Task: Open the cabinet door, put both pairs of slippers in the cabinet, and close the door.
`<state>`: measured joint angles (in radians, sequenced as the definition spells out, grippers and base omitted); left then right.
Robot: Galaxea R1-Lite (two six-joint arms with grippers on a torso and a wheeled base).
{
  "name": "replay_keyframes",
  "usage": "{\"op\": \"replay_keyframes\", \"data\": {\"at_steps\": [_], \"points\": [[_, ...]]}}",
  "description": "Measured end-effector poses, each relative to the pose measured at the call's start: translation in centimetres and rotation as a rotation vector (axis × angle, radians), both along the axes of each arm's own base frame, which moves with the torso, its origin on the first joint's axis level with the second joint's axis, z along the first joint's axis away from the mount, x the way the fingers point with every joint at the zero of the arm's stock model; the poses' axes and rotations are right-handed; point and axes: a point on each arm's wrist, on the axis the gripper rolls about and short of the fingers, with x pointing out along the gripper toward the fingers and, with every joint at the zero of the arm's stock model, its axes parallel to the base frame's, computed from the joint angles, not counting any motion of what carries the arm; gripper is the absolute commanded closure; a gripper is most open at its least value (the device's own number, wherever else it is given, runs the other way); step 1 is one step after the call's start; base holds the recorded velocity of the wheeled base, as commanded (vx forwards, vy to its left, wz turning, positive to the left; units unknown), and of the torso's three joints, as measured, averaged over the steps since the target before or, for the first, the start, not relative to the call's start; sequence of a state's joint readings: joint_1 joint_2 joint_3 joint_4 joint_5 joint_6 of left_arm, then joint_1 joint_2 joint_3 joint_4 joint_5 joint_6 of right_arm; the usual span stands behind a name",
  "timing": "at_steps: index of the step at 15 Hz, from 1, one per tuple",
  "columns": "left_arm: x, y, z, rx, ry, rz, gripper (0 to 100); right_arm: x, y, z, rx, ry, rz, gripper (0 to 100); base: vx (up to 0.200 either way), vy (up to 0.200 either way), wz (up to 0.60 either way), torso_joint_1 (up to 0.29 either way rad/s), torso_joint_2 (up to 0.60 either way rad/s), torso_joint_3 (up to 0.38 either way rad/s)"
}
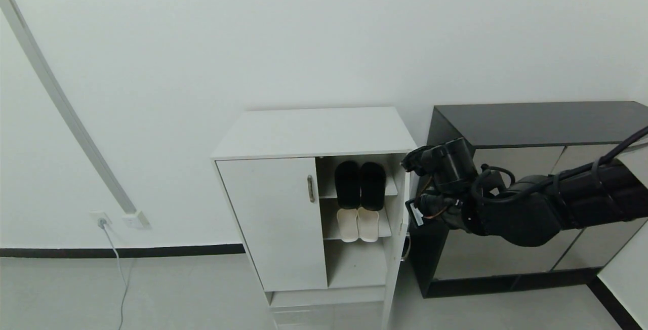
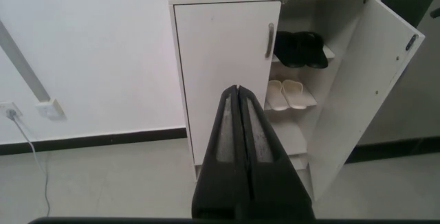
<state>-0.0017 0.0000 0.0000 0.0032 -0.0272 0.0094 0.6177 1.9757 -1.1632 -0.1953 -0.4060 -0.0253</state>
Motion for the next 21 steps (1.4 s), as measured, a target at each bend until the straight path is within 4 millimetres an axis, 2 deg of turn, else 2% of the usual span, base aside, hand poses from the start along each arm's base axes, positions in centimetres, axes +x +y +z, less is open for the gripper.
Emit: {"op": "replay_keyframes", "data": {"at_steps": [9, 14, 17, 21], "points": [[0.0, 0.0, 0.0, 0.000, 0.000, 0.000, 100, 1.1, 0.9, -3.1, -0.023, 0.053, 0.014, 100, 0.000, 0.000, 0.00, 0.000, 0.00, 0.000], [0.0, 0.0, 0.0, 0.000, 0.000, 0.000, 100, 2.2, 2.4, -3.4, 0.189, -0.023, 0.097, 100, 0.000, 0.000, 0.00, 0.000, 0.00, 0.000], [0.0, 0.0, 0.0, 0.002, 0.000, 0.000, 100, 2.0, 2.6, -3.8, 0.234, -0.029, 0.138, 100, 0.000, 0.000, 0.00, 0.000, 0.00, 0.000], [0.0, 0.0, 0.0, 0.001, 0.000, 0.000, 100, 1.2, 2.1, -4.4, 0.328, -0.124, 0.208, 100, 0.000, 0.000, 0.00, 0.000, 0.00, 0.000]]}}
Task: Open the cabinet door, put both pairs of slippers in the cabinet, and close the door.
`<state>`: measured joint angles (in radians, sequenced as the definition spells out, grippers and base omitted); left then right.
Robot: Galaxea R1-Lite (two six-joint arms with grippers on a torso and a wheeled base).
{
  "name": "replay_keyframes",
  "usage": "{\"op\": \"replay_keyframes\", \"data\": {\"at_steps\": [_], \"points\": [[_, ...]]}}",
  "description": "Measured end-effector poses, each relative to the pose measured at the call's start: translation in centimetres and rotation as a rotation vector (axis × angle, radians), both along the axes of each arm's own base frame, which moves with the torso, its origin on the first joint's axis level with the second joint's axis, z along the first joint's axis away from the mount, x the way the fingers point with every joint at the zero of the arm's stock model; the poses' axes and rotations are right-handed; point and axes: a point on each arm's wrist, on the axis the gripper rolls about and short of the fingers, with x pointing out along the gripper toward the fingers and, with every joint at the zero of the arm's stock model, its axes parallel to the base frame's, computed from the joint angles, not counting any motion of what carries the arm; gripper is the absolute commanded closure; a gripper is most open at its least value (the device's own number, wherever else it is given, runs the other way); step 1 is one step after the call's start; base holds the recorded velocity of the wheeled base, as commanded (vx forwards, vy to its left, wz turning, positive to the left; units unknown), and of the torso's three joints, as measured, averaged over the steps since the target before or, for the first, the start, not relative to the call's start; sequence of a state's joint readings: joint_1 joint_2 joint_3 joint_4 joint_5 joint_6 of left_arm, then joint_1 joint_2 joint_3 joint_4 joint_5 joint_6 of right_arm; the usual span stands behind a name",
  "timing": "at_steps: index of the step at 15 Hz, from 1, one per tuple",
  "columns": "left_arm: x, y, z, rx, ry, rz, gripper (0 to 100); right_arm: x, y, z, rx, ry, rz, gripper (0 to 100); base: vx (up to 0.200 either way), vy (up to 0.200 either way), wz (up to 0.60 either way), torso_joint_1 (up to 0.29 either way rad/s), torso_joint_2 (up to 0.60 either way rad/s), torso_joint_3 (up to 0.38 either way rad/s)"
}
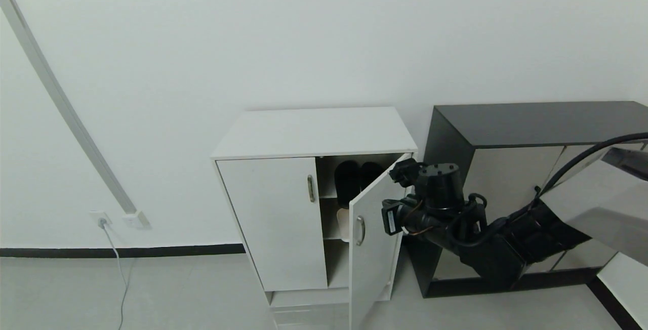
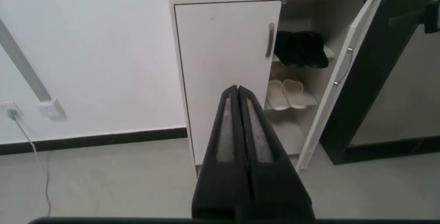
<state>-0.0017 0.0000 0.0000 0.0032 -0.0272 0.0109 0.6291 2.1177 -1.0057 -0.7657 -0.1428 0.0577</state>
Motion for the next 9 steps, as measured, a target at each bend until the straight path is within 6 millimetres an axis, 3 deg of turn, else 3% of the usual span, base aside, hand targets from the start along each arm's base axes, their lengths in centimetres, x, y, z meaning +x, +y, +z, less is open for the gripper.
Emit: {"op": "replay_keyframes", "data": {"at_steps": [2, 8, 9], "points": [[0.0, 0.0, 0.0, 0.001, 0.000, 0.000, 100, -0.4, -0.4, -0.7, -0.002, 0.010, 0.010, 100, 0.000, 0.000, 0.00, 0.000, 0.00, 0.000], [0.0, 0.0, 0.0, 0.001, 0.000, 0.000, 100, -2.3, -1.7, -2.1, 0.003, 0.019, 0.033, 100, 0.200, 0.000, 0.00, 0.000, 0.00, 0.005], [0.0, 0.0, 0.0, 0.000, 0.000, 0.000, 100, -2.3, -1.7, -2.2, 0.006, 0.021, 0.040, 100, 0.000, 0.000, 0.00, 0.000, 0.00, 0.000]]}}
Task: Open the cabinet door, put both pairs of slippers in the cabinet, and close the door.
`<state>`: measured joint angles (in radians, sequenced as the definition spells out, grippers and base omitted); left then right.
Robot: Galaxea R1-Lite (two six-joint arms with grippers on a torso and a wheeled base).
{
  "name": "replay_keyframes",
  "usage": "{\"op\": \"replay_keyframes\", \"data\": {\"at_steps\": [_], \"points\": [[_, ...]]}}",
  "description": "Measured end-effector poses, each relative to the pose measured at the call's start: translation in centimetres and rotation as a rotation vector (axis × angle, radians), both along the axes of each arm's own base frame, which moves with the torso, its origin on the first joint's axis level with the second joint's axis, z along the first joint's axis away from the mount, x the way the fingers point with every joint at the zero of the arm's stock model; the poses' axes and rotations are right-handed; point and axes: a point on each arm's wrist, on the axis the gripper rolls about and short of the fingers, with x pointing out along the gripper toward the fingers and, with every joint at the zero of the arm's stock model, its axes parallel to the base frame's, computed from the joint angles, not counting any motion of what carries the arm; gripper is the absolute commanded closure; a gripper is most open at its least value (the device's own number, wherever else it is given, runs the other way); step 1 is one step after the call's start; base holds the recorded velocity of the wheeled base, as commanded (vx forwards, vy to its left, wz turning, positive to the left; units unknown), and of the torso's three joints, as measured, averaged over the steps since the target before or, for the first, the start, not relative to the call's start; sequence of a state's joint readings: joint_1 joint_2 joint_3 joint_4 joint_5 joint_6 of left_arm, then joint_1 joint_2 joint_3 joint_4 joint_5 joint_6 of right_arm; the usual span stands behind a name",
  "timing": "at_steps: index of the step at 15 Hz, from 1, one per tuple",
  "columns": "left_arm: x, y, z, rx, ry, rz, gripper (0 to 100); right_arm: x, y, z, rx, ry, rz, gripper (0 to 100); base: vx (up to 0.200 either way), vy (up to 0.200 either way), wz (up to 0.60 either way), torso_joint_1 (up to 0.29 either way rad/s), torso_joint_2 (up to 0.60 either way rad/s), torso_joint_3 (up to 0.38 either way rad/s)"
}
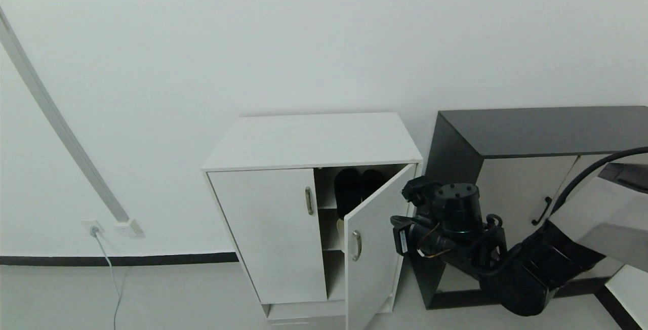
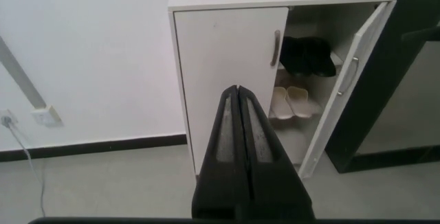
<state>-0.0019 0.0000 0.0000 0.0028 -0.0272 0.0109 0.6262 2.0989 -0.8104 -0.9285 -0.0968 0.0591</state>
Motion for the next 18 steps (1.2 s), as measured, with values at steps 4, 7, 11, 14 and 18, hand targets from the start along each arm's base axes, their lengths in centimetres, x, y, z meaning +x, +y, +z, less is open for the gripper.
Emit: {"op": "replay_keyframes", "data": {"at_steps": [4, 7, 11, 14, 18], "points": [[0.0, 0.0, 0.0, 0.000, 0.000, 0.000, 100, 0.3, 0.3, 0.0, 0.023, 0.004, -0.001, 100, 0.000, 0.000, 0.00, 0.000, 0.00, 0.000], [0.0, 0.0, 0.0, -0.001, 0.000, 0.001, 100, 1.3, 0.8, -0.2, 0.031, -0.005, -0.006, 100, 0.000, 0.000, 0.00, 0.000, 0.00, 0.000], [0.0, 0.0, 0.0, -0.002, 0.000, 0.001, 100, 2.4, 1.8, -0.8, 0.035, -0.013, -0.004, 100, 0.000, 0.000, 0.00, 0.000, 0.00, 0.000], [0.0, 0.0, 0.0, -0.001, 0.000, 0.001, 100, 3.6, 2.5, -1.0, 0.044, -0.033, -0.010, 100, 0.000, 0.000, 0.00, 0.000, 0.00, 0.000], [0.0, 0.0, 0.0, -0.001, 0.000, 0.001, 100, 4.8, 3.4, -1.3, 0.056, -0.055, -0.010, 100, 0.000, 0.000, 0.00, 0.000, 0.00, 0.000]]}}
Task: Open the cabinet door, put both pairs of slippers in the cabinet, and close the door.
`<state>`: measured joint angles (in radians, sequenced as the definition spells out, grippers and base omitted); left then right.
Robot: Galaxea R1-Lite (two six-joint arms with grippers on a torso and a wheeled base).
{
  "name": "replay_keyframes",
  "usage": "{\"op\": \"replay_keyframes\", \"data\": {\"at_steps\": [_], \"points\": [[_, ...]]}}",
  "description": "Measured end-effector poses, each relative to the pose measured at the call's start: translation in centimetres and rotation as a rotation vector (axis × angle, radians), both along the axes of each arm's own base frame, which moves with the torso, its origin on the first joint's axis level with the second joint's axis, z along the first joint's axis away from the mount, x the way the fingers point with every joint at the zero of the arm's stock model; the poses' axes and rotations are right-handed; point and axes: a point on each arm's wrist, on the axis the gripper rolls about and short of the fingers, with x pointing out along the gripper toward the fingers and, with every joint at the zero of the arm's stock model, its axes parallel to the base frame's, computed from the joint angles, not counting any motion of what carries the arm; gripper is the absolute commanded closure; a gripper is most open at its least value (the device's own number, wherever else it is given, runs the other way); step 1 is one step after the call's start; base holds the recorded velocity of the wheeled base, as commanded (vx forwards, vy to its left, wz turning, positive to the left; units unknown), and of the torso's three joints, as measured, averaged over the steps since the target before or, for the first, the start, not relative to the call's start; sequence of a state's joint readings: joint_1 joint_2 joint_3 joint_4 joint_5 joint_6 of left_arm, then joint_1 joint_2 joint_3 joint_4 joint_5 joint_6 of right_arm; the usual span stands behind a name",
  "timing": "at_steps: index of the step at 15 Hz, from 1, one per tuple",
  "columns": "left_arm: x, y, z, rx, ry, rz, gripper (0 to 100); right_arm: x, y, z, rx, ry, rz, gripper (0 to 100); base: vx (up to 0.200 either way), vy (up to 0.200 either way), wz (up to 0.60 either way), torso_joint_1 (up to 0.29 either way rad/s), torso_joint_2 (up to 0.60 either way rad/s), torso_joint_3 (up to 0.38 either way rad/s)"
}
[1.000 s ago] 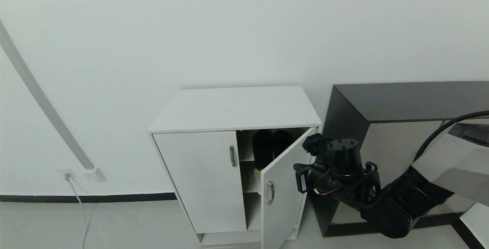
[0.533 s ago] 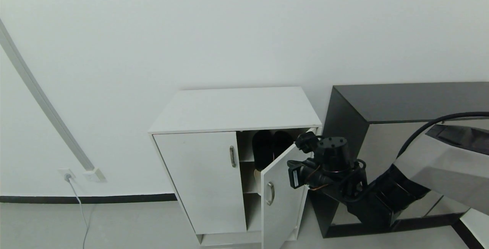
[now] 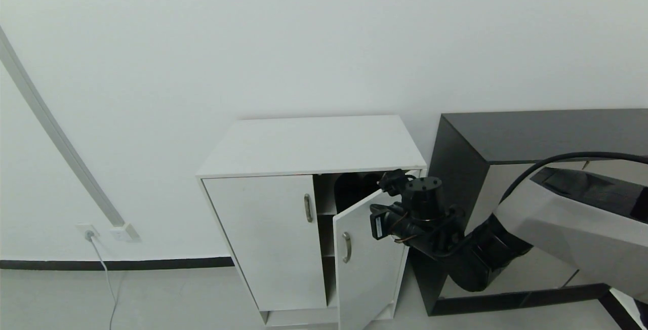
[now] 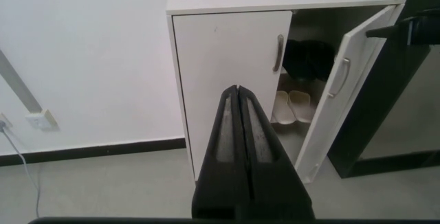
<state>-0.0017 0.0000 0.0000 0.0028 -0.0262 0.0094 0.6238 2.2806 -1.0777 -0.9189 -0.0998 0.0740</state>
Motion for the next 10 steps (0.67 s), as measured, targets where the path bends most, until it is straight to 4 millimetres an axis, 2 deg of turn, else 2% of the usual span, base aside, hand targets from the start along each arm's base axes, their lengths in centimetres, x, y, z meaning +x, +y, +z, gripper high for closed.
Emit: {"op": "replay_keyframes", "data": {"at_steps": [10], "points": [[0.0, 0.0, 0.0, 0.000, 0.000, 0.000, 100, 3.6, 0.7, -0.5, 0.013, -0.022, -0.034, 100, 0.000, 0.000, 0.00, 0.000, 0.00, 0.000]]}}
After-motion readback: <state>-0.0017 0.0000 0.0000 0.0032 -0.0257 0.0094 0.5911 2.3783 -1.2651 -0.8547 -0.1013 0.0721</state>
